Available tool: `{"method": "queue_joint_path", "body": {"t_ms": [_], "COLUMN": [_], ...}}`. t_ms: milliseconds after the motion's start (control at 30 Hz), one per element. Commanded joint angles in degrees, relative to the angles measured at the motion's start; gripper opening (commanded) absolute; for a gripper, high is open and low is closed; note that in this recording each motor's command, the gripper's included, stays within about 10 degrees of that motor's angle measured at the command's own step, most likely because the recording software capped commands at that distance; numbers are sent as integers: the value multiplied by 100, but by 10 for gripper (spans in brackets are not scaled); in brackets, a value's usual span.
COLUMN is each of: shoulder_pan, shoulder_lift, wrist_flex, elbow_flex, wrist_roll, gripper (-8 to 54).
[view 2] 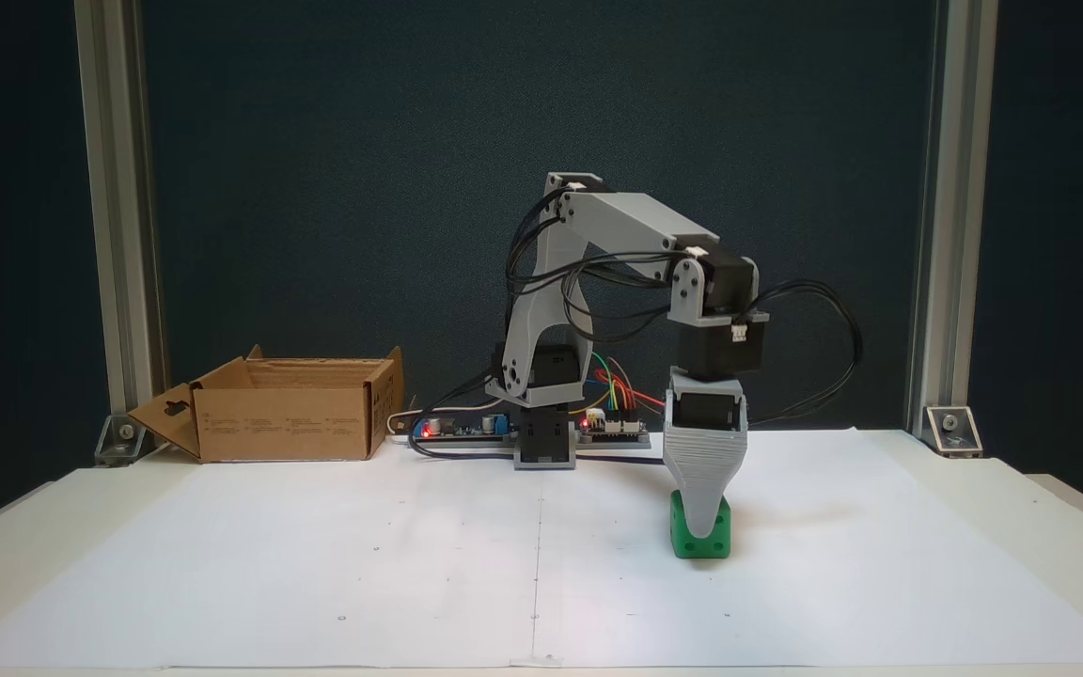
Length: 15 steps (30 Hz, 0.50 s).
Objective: Grasp a green dice and put it in the bin.
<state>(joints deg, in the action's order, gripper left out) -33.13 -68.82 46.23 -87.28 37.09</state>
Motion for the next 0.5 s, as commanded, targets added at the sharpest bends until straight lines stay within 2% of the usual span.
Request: {"method": "queue_joint_path", "body": {"t_ms": [0,467], "shoulder_pan": [9,-35], "shoulder_lift": [-18,281], "wrist_flex": [-26,-167], "elbow_flex": [97,97], "wrist_roll": [466,457], "gripper": [422,403]}}
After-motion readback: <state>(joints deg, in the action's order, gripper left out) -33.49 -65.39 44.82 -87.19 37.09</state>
